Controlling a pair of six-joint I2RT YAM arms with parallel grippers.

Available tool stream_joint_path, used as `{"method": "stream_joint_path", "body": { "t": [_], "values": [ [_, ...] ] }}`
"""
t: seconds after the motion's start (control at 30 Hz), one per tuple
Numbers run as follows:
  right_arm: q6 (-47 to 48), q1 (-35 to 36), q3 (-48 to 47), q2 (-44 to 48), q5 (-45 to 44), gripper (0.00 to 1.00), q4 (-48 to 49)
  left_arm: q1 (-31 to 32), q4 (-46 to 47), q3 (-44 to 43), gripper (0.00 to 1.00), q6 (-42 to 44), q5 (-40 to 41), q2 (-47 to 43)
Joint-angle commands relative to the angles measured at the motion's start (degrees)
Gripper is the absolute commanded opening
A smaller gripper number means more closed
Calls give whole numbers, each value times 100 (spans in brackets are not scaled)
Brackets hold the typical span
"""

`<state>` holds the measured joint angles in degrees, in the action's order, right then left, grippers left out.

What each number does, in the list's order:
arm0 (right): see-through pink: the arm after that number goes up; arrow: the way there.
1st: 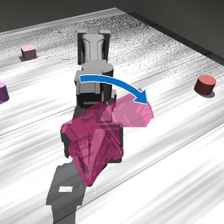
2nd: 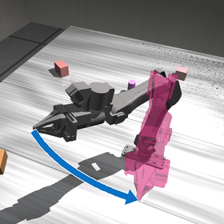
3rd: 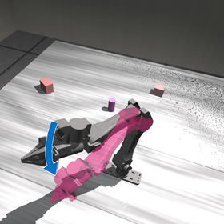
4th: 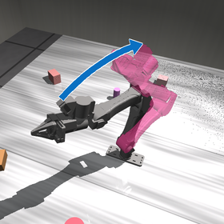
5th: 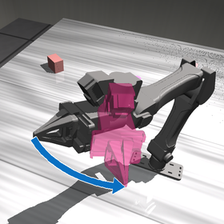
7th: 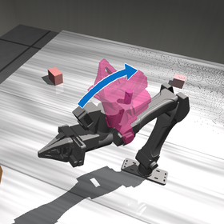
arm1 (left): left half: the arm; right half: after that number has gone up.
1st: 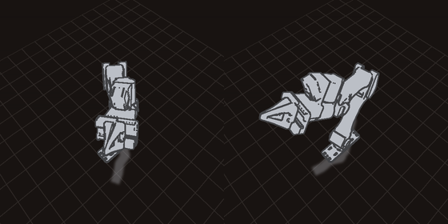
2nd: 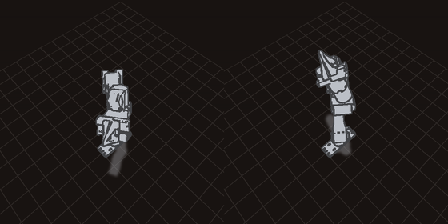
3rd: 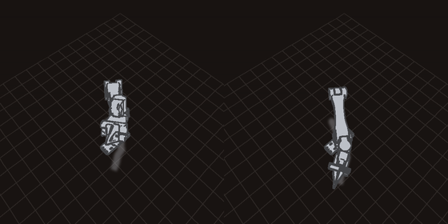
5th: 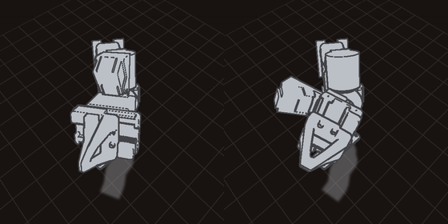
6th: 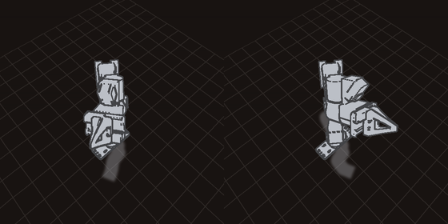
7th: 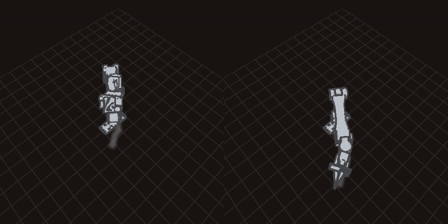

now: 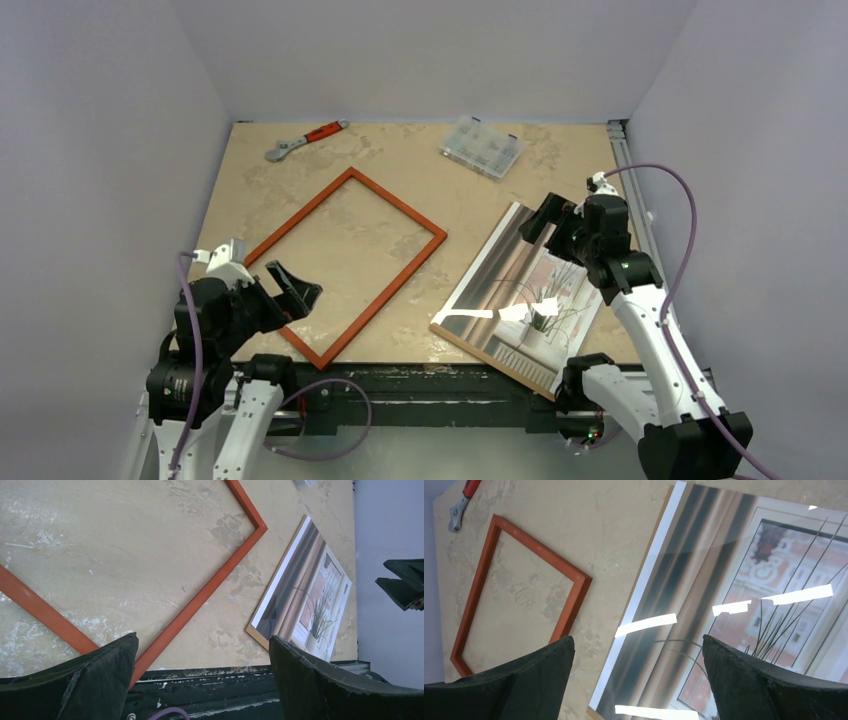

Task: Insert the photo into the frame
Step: Adjust the photo frame at the center of the board.

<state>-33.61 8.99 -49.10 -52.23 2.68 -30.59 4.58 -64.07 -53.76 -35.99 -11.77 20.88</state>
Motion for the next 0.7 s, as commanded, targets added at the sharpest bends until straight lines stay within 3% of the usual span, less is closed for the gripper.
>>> {"method": "stream_joint_path", "body": {
  "t": [0.0, 0.33, 0.67],
  "values": [
    [150, 1, -180, 132, 468, 99, -286, -1, 35, -52, 100, -32, -161, -185],
    [643, 6, -165, 458, 288, 99, -735, -1, 444, 579, 100, 230, -789, 545],
    [601, 1, 50, 293, 808, 99, -710, -1, 253, 409, 100, 970, -600, 1596]
  ]
}}
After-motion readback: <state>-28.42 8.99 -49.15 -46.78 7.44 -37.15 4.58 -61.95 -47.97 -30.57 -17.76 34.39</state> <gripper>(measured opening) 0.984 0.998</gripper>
